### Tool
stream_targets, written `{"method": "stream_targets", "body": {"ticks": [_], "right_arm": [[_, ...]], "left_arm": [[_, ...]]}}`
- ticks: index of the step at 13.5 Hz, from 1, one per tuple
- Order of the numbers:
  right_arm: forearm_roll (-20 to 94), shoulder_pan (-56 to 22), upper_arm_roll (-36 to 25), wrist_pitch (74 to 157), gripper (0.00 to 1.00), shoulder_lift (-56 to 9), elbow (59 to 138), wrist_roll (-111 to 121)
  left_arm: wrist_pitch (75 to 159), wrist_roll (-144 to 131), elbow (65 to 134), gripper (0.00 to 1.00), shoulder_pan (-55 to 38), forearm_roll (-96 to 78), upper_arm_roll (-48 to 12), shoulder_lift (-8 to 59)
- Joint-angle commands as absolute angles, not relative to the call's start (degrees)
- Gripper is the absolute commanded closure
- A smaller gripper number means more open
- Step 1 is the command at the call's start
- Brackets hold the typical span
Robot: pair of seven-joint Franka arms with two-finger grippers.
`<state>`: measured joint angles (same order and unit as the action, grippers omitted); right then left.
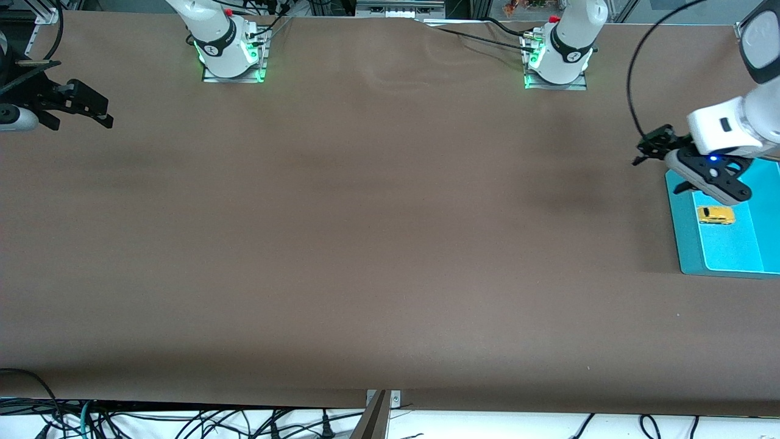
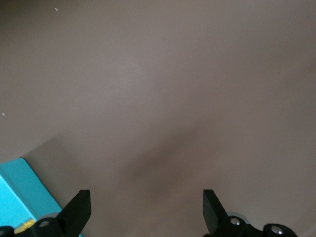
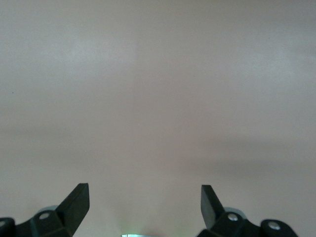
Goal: Wind and store yellow beetle car
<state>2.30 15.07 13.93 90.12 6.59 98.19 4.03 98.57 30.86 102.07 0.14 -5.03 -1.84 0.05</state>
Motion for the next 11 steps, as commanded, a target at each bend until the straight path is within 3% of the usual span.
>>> {"method": "stream_targets", "body": {"ticks": [1, 7, 11], "right_arm": [[2.37, 15.29, 14.06, 88.86, 0.0, 6.15, 96.77, 3.25], [2.64, 15.29, 14.06, 88.86, 0.0, 6.15, 96.77, 3.25], [2.64, 15.29, 13.36, 88.77, 0.0, 6.15, 96.86, 3.25]], "left_arm": [[93.09, 18.42, 97.74, 0.0, -3.93, -5.1, -3.34, 0.17], [92.64, 8.0, 93.43, 0.0, -5.45, -3.79, -1.76, 1.41], [92.99, 3.45, 93.25, 0.0, -1.5, -3.25, -1.85, 1.76]]}}
